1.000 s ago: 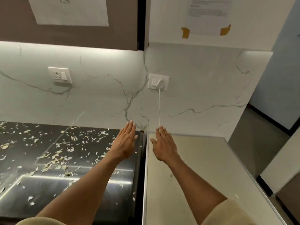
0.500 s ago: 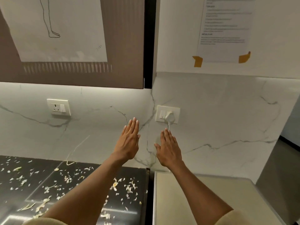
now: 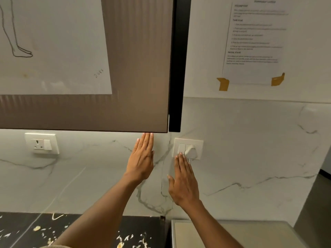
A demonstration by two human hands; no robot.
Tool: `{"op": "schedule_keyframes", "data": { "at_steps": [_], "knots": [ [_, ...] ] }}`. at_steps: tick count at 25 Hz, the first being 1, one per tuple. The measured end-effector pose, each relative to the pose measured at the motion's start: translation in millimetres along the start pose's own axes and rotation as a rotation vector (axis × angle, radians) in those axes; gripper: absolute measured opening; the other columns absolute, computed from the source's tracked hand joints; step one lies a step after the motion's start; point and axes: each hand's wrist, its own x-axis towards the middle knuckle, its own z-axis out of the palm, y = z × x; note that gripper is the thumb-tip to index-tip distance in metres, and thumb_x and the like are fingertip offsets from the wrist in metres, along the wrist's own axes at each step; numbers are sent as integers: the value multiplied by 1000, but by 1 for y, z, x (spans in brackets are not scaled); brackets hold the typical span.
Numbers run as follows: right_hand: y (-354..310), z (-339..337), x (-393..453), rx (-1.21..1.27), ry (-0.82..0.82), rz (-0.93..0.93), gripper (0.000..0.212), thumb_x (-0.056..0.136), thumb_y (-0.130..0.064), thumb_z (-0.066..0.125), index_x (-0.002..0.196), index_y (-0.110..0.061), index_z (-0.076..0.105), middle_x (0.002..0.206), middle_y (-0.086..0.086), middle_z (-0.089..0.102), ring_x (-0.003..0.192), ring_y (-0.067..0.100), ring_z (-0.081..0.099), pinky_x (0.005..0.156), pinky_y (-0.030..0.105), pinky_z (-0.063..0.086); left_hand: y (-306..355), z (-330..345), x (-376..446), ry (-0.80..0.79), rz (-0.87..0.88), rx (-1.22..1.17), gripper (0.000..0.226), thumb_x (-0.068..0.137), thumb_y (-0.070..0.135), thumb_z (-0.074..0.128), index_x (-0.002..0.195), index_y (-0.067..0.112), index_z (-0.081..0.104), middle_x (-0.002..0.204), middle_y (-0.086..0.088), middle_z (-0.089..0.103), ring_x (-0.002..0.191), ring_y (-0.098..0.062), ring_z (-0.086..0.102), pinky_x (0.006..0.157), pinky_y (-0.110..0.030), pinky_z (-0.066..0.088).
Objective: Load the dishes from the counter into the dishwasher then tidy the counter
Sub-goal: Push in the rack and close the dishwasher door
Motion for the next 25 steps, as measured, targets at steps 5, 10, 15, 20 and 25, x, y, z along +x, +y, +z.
{"op": "schedule_keyframes", "data": {
  "at_steps": [5, 10, 15, 20, 25],
  "knots": [
    [9, 9, 7, -34, 3, 10, 77, 97, -44, 47, 160, -14, 14, 168, 6, 6, 153, 20, 3, 120, 36, 7, -3, 24, 10, 3, -36, 10, 58, 104, 29, 12, 157, 12, -6, 165, -5, -9, 152, -21, -12, 125, -40, 2],
    [11, 10, 10, -56, -36, -10, 79, 96, -44, 46, 161, -14, 9, 167, 4, -1, 153, 19, -4, 121, 36, 5, -10, 33, 11, 42, -3, 32, 60, 105, 21, 24, 157, 10, -5, 165, -7, -6, 152, -22, -12, 125, -39, 2],
    [6, 16, 12, -44, -50, 21, 85, 95, -46, 47, 160, -14, 3, 166, 5, -9, 152, 20, -11, 121, 37, 2, -12, 31, 8, 41, 21, 43, 69, 99, 12, 36, 156, 10, -2, 163, -6, -6, 152, -21, -7, 124, -40, 4],
    [5, 22, 14, -51, -68, 39, 91, 92, -48, 51, 159, -14, -2, 166, 6, -11, 152, 24, -9, 121, 40, 3, -14, 33, 9, 46, 19, 70, 70, 99, 12, 38, 157, 9, -2, 164, -7, -4, 152, -23, -7, 124, -41, 5],
    [5, 17, 13, -59, -114, 37, 93, 94, -48, 50, 158, -12, -7, 164, 5, -20, 151, 23, -17, 121, 38, -4, -13, 33, 10, 58, 15, 122, 70, 98, 14, 39, 157, 8, 0, 164, -8, -2, 152, -24, -4, 123, -35, -10]
  ]
}}
